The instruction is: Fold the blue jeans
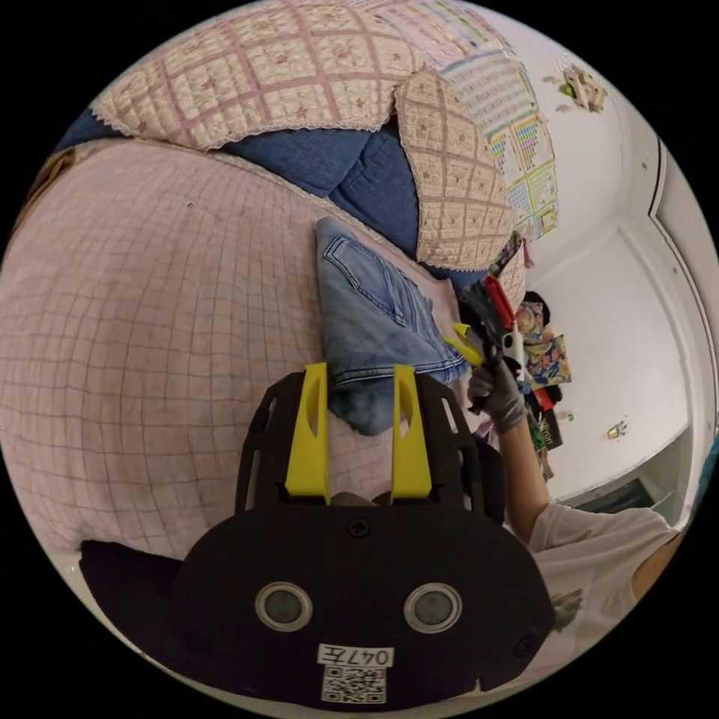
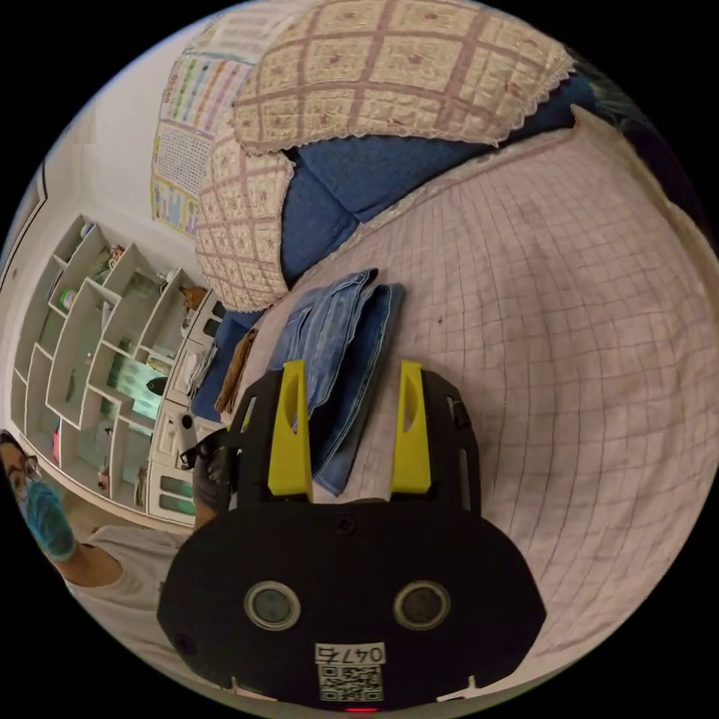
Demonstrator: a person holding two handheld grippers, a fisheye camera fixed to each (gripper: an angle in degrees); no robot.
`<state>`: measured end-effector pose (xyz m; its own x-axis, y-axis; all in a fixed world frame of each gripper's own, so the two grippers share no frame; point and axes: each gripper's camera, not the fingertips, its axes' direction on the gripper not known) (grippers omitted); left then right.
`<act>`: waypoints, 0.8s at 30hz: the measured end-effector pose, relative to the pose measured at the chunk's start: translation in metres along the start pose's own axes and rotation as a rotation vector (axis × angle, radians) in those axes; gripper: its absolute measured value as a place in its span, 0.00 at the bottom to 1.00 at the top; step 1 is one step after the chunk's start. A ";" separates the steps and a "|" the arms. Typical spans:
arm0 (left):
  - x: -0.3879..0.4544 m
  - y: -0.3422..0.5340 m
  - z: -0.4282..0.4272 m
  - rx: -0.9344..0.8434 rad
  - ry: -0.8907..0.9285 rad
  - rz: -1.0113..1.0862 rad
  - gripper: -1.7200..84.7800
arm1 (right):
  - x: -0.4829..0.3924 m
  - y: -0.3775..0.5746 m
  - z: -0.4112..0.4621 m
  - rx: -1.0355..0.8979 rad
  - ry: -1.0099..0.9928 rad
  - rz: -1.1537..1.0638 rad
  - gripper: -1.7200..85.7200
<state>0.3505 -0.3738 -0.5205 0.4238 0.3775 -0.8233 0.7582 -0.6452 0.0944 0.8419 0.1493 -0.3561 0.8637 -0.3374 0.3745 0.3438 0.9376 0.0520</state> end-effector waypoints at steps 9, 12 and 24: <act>-0.017 -0.015 -0.050 -0.021 0.015 0.003 0.11 | -0.049 -0.033 0.042 -0.072 -0.042 -0.020 0.08; -0.026 -0.015 -0.083 0.030 0.089 -0.004 0.06 | -0.094 -0.043 0.042 -0.076 0.028 -0.106 0.04; -0.020 0.070 -0.411 0.527 0.225 0.220 0.01 | -0.449 -0.080 0.098 -0.072 0.202 -0.873 0.03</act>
<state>0.5987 -0.1537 -0.2678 0.6804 0.2919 -0.6721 0.3179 -0.9440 -0.0882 0.3906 0.2343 -0.4372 0.3301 -0.9421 0.0585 0.9245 0.3352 0.1813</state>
